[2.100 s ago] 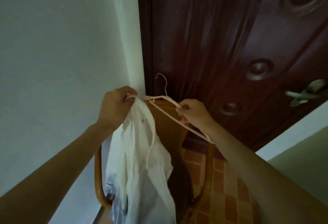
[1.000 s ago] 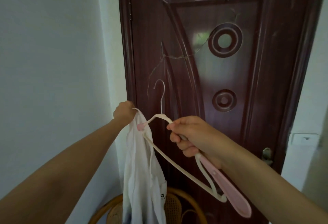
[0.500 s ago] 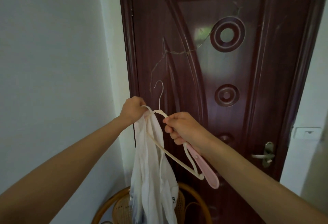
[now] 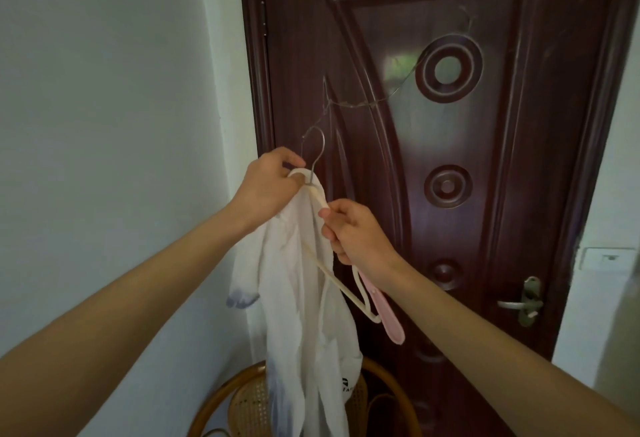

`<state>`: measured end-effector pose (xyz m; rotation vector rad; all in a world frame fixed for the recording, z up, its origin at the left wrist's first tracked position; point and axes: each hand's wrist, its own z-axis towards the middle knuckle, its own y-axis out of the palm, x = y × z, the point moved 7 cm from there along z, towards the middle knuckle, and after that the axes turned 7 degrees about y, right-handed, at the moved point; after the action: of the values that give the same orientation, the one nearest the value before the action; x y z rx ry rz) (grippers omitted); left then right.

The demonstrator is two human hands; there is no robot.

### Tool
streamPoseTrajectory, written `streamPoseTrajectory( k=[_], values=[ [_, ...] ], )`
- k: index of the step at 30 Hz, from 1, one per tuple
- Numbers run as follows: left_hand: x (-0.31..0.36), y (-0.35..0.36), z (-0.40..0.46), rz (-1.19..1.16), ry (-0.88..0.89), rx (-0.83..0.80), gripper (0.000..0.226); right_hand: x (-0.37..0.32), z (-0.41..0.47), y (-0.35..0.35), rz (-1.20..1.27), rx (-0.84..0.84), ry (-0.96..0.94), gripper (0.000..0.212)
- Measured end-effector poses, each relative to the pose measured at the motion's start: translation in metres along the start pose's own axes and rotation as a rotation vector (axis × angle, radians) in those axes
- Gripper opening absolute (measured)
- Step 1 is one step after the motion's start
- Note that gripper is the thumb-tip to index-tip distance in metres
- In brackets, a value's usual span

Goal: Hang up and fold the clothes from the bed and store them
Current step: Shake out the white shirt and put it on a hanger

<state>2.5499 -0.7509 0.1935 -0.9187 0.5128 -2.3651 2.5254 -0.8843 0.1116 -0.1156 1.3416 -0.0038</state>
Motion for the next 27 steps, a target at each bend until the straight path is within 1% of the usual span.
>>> streamPoseTrajectory(
  k=[3, 5, 8, 9, 11, 12, 13, 15, 16, 18, 19, 21, 25, 27],
  values=[
    [0.009, -0.008, 0.002, -0.052, 0.027, -0.069, 0.021, -0.012, -0.003, -0.005, 0.016, 0.012, -0.100, 0.018],
    [0.015, -0.011, 0.002, -0.039, 0.072, -0.101, 0.023, -0.023, -0.004, -0.009, 0.021, 0.014, -0.167, 0.015],
    [0.019, -0.018, 0.009, -0.014, 0.133, -0.064, 0.034, -0.036, -0.009, -0.011, -0.001, 0.013, -0.258, 0.013],
    [0.019, -0.020, 0.014, 0.043, 0.159, -0.042, 0.035, -0.039, -0.010, -0.011, -0.020, 0.014, -0.284, 0.013],
    [0.022, -0.024, 0.022, 0.301, 0.252, -0.001, 0.030, -0.040, -0.013, -0.011, -0.051, 0.015, -0.324, 0.014],
    [0.023, -0.023, 0.024, 0.428, 0.317, 0.003, 0.027, -0.040, -0.013, -0.011, -0.044, 0.017, -0.331, 0.015],
    [0.023, -0.020, 0.025, 0.505, 0.390, -0.017, 0.028, -0.039, -0.013, -0.013, -0.021, 0.018, -0.327, 0.014],
    [0.024, -0.011, 0.026, 0.541, 0.548, -0.088, 0.035, -0.036, -0.012, -0.017, 0.039, 0.009, -0.298, 0.014],
    [0.024, -0.008, 0.026, 0.536, 0.614, -0.109, 0.033, -0.034, -0.012, -0.018, 0.060, -0.004, -0.277, 0.014],
    [0.025, -0.003, 0.024, 0.557, 0.707, -0.095, 0.024, -0.030, -0.011, -0.018, 0.069, -0.041, -0.238, 0.013],
    [0.024, 0.000, 0.023, 0.587, 0.723, -0.085, 0.022, -0.028, -0.010, -0.017, 0.063, -0.056, -0.223, 0.012],
    [0.015, 0.010, 0.021, 0.629, 0.670, -0.097, 0.025, -0.025, -0.009, -0.018, 0.043, -0.060, -0.205, 0.012],
    [-0.004, 0.024, 0.013, 0.573, 0.577, -0.101, 0.029, -0.011, -0.007, -0.024, 0.096, -0.067, -0.145, 0.030],
    [-0.013, 0.026, 0.013, 0.550, 0.539, -0.081, 0.031, 0.003, -0.004, -0.031, 0.108, -0.026, -0.071, 0.032]
  ],
)
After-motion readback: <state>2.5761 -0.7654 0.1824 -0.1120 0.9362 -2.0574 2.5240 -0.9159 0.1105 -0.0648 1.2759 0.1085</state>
